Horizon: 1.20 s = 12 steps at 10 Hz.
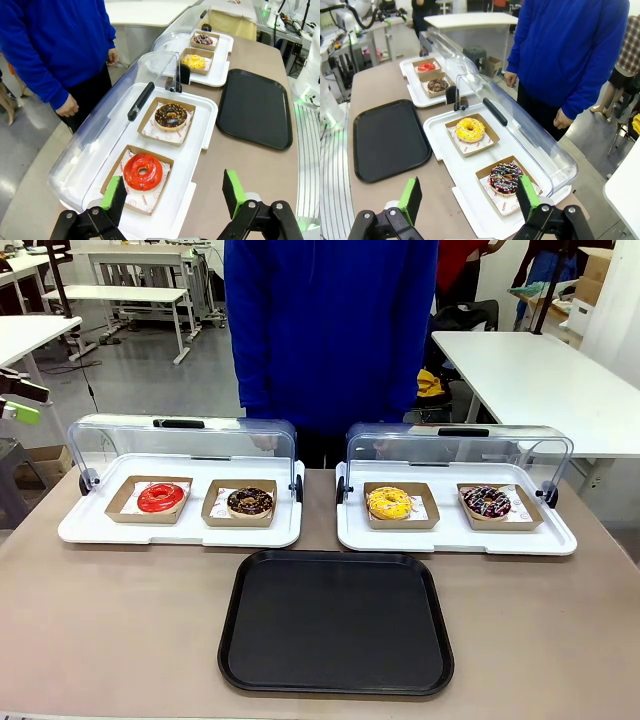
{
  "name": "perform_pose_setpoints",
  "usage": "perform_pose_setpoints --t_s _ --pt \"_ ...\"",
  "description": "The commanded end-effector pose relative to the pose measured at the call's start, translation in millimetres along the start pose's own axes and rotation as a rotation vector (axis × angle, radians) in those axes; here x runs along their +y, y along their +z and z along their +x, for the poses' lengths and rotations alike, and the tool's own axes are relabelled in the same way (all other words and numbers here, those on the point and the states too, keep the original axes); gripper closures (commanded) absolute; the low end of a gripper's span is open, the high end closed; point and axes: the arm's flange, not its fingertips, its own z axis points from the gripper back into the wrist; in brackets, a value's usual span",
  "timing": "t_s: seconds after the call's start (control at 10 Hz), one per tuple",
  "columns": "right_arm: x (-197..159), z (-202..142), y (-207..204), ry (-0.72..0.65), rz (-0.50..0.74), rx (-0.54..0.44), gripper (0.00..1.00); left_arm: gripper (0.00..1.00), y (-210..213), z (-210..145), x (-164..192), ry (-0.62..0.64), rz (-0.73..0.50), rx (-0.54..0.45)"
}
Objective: Move the first donut from the left to the tray.
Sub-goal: Pick up the Paper togo box containing the Donut indicated by the person and place it on the Handle tray.
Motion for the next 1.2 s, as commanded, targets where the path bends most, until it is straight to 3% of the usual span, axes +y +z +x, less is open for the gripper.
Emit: perform_pose_setpoints --t_s 0.0,1.1 --pt "-2.7 0.3 -1.1 0.026 -0.002 -0.027 0.0 0.0 -0.6 -0.1 0.0 -0.006 -0.006 -0.014" --pt "-2.7 0.3 -1.1 0.026 -0.002 -0.027 0.0 0.0 -0.6 -0.1 0.0 -0.006 -0.006 -0.014"
